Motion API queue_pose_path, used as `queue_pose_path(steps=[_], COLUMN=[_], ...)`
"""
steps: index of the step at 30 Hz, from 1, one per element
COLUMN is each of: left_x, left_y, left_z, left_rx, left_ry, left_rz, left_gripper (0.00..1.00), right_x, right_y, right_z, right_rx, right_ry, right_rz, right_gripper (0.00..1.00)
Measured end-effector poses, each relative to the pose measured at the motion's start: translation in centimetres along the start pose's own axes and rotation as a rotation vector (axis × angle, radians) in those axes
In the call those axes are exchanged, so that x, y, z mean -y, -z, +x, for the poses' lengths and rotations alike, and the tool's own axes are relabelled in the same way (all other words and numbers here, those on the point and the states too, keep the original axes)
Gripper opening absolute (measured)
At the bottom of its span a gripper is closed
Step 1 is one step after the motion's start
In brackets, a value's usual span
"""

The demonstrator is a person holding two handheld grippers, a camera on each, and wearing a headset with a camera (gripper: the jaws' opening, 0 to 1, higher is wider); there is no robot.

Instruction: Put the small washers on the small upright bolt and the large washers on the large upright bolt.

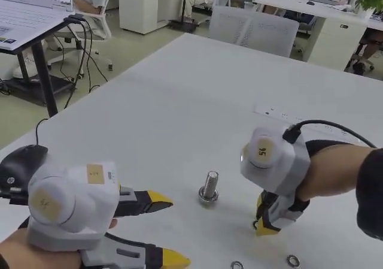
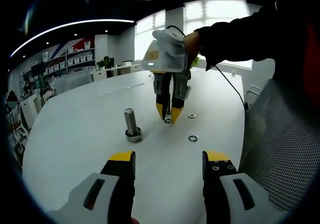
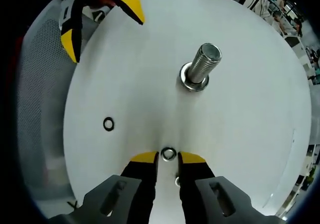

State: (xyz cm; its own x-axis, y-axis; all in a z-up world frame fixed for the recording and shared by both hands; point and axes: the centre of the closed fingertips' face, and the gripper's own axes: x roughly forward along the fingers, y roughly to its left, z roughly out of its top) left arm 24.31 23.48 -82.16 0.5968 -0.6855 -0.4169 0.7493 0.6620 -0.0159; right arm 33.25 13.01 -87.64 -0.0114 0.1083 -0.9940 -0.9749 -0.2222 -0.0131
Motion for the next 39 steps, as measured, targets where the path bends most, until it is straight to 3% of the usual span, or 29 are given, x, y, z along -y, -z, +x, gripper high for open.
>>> queue_pose_path(steps=[21, 39], left_x=[0.14, 0.75], left_y=[-0.08, -0.24], left_z=[-0.01, 0.19], left_rx=[0.002, 0.011], left_ry=[0.001, 0.031], left_rz=[-0.001, -0.049], left_gripper=[0.55, 0.70], right_x=[-0.30, -0.35], right_y=[-0.04, -0.02], right_z=[-0.05, -0.04], right_rx=[-0.016, -0.019], right_ry=[0.006, 0.013], right_rz=[-0.012, -0.026], right_gripper=[0.14, 0.14])
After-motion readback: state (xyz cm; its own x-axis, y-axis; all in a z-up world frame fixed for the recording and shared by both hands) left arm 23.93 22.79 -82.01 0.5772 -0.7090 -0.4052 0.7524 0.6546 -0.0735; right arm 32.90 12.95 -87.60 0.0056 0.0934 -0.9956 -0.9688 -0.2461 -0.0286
